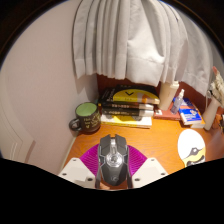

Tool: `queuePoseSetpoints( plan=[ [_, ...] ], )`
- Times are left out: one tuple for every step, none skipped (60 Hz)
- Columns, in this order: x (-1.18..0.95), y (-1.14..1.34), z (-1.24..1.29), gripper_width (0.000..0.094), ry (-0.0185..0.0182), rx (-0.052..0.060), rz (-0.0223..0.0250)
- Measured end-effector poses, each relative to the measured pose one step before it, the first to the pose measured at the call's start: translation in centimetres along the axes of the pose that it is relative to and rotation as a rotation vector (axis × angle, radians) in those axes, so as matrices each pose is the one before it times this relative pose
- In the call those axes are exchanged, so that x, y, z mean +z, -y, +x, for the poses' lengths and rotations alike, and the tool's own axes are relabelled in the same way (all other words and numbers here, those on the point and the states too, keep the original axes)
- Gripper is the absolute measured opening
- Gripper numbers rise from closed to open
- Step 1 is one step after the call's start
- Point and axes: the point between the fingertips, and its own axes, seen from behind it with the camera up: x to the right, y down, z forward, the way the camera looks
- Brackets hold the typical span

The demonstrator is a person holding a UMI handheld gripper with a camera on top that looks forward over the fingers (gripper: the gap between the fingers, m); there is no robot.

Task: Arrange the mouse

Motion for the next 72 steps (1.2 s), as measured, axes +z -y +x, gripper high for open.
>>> queuePoseSetpoints(
  plan=[
    [-0.572,0.991,0.69,0.0364,-0.0032,-0.0061,0.01389],
    [-0.575,1.021,0.717,0.0363,-0.00156,-0.0041,0.01421],
    [-0.548,1.084,0.725,0.0364,-0.00044,-0.0045,0.01636],
    [-0.505,1.124,0.639,0.0365,-0.00476,-0.0003,0.02229],
    [-0.679,1.107,0.942,0.0365,0.00133,-0.0051,0.01321],
    [-0.56,1.118,0.953,0.0366,-0.00439,-0.0025,0.01704],
    [-0.543,1.116,1.024,0.0366,-0.00577,-0.0025,0.01748],
    [-0.509,1.12,1.045,0.0366,-0.00607,-0.0024,0.01825],
    [-0.469,1.075,1.085,0.0367,-0.00623,-0.0028,0.01783],
    [-0.431,1.037,1.089,0.0368,-0.00493,-0.0019,0.01688],
    [-0.425,0.934,1.029,0.0369,-0.0096,0.0002,0.01918],
    [-0.403,0.972,1.285,0.0369,0.00028,-0.0015,0.01013],
    [-0.328,0.855,1.22,0.0369,-0.00625,0.0003,0.0141],
    [-0.307,0.812,1.27,0.037,-0.00794,0.0017,0.01246],
    [-0.233,0.763,1.284,0.0371,-0.00794,0.0007,0.01148],
    [-0.212,0.716,1.26,0.0371,-0.00684,-0.0004,0.01152],
    [-0.152,0.649,1.266,0.0372,-0.00658,-0.0021,0.01191],
    [-0.127,0.546,1.274,0.0373,-0.00683,-0.0013,0.00999],
    [-0.073,0.451,1.294,0.0373,-0.00712,0.001,0.00691],
    [-0.035,0.348,1.278,0.0373,-0.0071,0.0022,0.00505],
    [-0.039,0.211,1.057,0.0372,-0.01521,0.0023,0.01182],
    [0.053,0.257,1.227,0.0372,-0.00444,-0.0005,0.00389],
    [0.043,0.163,1.283,0.0373,0.00117,-0.0006,-0.00108],
    [0.125,0.04,1.187,0.0373,-0.00473,0.0021,0.00104],
    [0.198,-0.122,1.177,0.0373,-0.00567,0.0046,-0.00116],
    [0.26,-0.221,1.125,0.0373,-0.00554,0.0055,-0.00343],
    [0.292,-0.32,1.066,0.0372,-0.00385,0.0044,-0.00569],
    [0.333,-0.41,0.994,0.0371,-0.00248,0.0029,-0.00859],
    [0.413,-0.563,0.946,0.0371,-0.00641,0.0003,-0.00583],
    [0.432,-0.577,0.967,0.0369,-0.00261,-0.0001,-0.01253],
    [0.399,-0.654,0.872,0.0369,-0.00558,0.001,-0.01269],
    [0.466,-0.716,0.892,0.0369,-0.00566,-0.0003,-0.01519],
    [0.536,-0.778,0.845,0.0368,-0.00583,-0.0006,-0.0157],
    [0.548,-0.829,0.775,0.0366,-0.00563,-0.0005,-0.01567],
    [0.595,-0.864,0.684,0.0365,-0.00397,0.0002,-0.01619],
    [0.559,-0.925,0.569,0.0364,-0.00188,0.002,-0.01816],
    [0.596,-1.066,0.507,0.0365,-0.00325,0.003,-0.01305],
    [0.638,-0.933,0.432,0.0365,0.00022,0.0038,-0.01948],
    [0.584,-0.93,0.406,0.0364,-0.00148,0.0035,-0.01883],
    [0.59,-0.939,0.355,0.0365,-0.00144,0.0038,-0.01792],
    [0.578,-0.922,0.255,0.0364,-0.00037,0.0049,-0.01745],
    [0.558,-0.951,0.176,0.0364,0.00161,0.0051,-0.01736],
    [0.55,-0.92,0.139,0.0364,0.00216,0.0048,-0.01688],
    [0.523,-0.893,0.107,0.0364,0.0017,0.0044,-0.01582],
    [0.544,-0.847,0.067,0.0364,0.00192,0.005,-0.01398],
    [0.541,-0.831,0.049,0.0364,0.00099,0.0057,-0.0136],
    [0.59,-0.897,-0.083,0.0364,-0.00038,0.0063,-0.0137],
    [0.52,-0.835,-0.051,0.0362,0.00455,0.0038,-0.01013],
    [0.449,-0.791,-0.132,0.0363,0.00537,0.0035,-0.01408],
    [0.416,-0.718,-0.18,0.0362,0.0066,0.0034,-0.01305],
    [0.396,-0.686,-0.17,0.0362,0.00567,0.0036,-0.01199],
    [0.353,-0.628,-0.199,0.0361,0.0052,0.0025,-0.01098],
    [0.32,-0.587,-0.209,0.0339,0.00562,0.0009,-0.01063],
    [0.304,-0.526,-0.186,0.0362,0.00469,0.0001,-0.01001],
    [0.296,-0.499,-0.159,0.0362,0.00295,0.0003,-0.0087],
    [0.192,-0.462,-0.203,0.0364,-0.00096,0.0018,-0.01029],
    [0.222,-0.384,-0.102,0.0365,0.00045,-0.0008,-0.00526],
    [0.295,-0.379,-0.151,0.0365,0.00037,0.0002,-0.00295],
    [0.249,-0.373,-0.078,0.0365,-0.00062,-0.0001,-0.00382],
    [0.237,-0.383,-0.042,0.0364,-0.00097,0.0,-0.00566],
    [0.206,-0.41,-0.057,0.0364,-0.00041,0.0,-0.00647],
    [0.085,-0.216,-0.084,0.0365,-0.00065,-0.0019,-0.00333],
    [0.026,0.174,0.054,0.0365,-0.00366,-0.0054,0.00957],
    [0.013,0.122,0.135,0.0367,-0.00739,-0.0042,0.00854],
    [0.003,0.012,0.038,0.0368,-0.00414,0.0022,0.00353],
    [-0.007,-0.021,0.022,0.0386,-0.00292,0.0046,0.0015],
    [-0.047,0.03,0.029,0.0385,-0.00379,0.0036,-0.00051],
    [-0.008,-0.022,0.001,0.0392,-0.00353,0.0026,0.004],
    [-0.003,-0.026,0.027,0.0394,-0.00218,0.0004,0.00388],
    [-0.014,-0.01,0.084,0.0416,-0.00257,0.0003,0.00263],
    [0.037,-0.034,0.06,0.0422,-0.00394,0.0023,0.00267],
    [0.078,-0.085,0.054,0.0439,-0.00379,0.005,0.00143]
  ],
)
